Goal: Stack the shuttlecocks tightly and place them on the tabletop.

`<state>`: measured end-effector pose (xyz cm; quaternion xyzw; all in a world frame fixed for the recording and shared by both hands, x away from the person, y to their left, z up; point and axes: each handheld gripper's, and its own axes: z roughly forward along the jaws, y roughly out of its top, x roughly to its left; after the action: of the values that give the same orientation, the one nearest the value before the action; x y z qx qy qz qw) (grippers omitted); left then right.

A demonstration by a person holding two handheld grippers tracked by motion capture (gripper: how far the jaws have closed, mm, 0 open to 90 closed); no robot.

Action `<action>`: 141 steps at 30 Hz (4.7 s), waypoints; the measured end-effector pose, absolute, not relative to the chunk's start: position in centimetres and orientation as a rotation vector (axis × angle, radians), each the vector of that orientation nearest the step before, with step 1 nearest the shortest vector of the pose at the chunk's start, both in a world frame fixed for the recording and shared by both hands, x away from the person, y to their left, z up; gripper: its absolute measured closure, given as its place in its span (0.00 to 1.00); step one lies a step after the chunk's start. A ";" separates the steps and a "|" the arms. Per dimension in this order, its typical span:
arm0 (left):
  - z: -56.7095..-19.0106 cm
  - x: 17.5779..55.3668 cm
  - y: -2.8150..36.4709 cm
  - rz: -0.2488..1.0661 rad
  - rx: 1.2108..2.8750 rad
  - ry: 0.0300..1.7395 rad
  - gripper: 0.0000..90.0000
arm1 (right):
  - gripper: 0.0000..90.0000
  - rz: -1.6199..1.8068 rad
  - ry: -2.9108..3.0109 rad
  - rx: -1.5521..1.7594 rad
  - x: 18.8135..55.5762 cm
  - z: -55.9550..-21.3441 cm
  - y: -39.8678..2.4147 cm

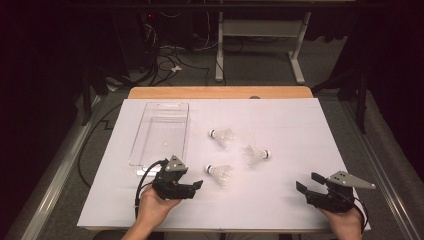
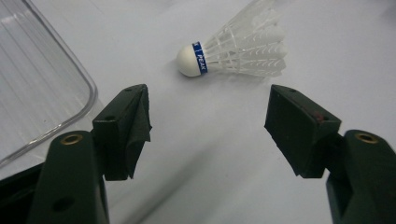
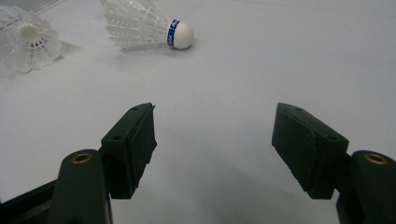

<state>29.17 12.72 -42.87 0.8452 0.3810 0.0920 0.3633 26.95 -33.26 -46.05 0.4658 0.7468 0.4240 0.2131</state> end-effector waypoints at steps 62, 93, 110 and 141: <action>-43.9 26.1 18.9 0.417 2.056 1.096 0.34 | 0.34 1.168 2.065 1.301 26.9 -46.0 -33.3; -45.3 26.0 22.7 0.494 1.944 1.188 0.35 | 0.34 1.162 2.065 1.316 27.0 -46.1 -33.3; -45.5 26.0 23.9 0.505 1.934 1.236 0.34 | 0.33 1.179 2.055 1.313 26.9 -45.9 -33.3; -45.5 25.8 24.1 0.486 1.921 1.236 0.34 | 0.31 1.186 2.125 1.271 28.1 -45.2 -31.1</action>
<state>25.77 24.12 -45.51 0.7566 0.4867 0.1915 0.3925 28.07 -31.11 -45.24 0.4540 0.7589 0.4236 0.1965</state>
